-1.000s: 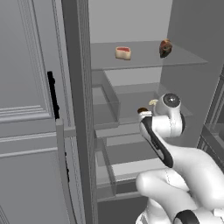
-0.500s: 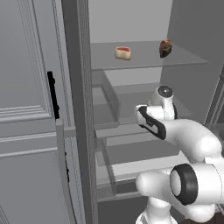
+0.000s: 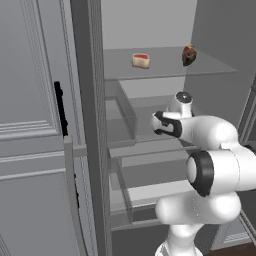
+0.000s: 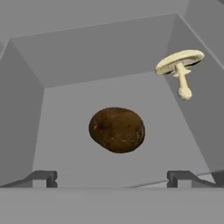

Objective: Place one mushroom and one steak in each tupperware on the nearby counter, to pack two identical lunches.

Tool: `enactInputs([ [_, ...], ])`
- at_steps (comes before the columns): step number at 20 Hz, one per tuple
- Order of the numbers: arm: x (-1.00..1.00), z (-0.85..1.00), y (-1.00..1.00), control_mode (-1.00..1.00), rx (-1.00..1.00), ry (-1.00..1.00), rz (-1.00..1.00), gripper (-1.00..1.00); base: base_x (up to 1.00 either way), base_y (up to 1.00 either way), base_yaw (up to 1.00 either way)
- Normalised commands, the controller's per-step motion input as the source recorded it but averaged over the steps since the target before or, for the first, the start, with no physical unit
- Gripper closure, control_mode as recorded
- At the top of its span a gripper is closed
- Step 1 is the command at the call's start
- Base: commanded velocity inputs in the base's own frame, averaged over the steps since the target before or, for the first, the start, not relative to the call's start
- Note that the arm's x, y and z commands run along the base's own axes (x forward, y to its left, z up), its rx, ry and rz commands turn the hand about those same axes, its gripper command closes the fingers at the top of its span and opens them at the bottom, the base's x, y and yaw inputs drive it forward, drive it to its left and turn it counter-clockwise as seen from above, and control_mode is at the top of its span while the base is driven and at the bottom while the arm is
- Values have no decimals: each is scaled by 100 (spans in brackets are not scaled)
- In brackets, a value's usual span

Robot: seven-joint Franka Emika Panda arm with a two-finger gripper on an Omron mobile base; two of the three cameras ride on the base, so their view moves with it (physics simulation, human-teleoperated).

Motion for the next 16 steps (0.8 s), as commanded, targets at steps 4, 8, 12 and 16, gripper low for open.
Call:
enactInputs([
  [4, 20, -26, 0, -100, 0, 5, 0, -100, 0, 0, 0],
  [8, 2, -23, 0, -100, 0, 2, 0, -100, 0, 0, 0],
  [12, 13, -16, -3, -100, 0, 0, 0, -100, 0, 0, 0],
  [16, 21, -23, -7, -100, 0, 0, 0, -100, 0, 0, 0],
])
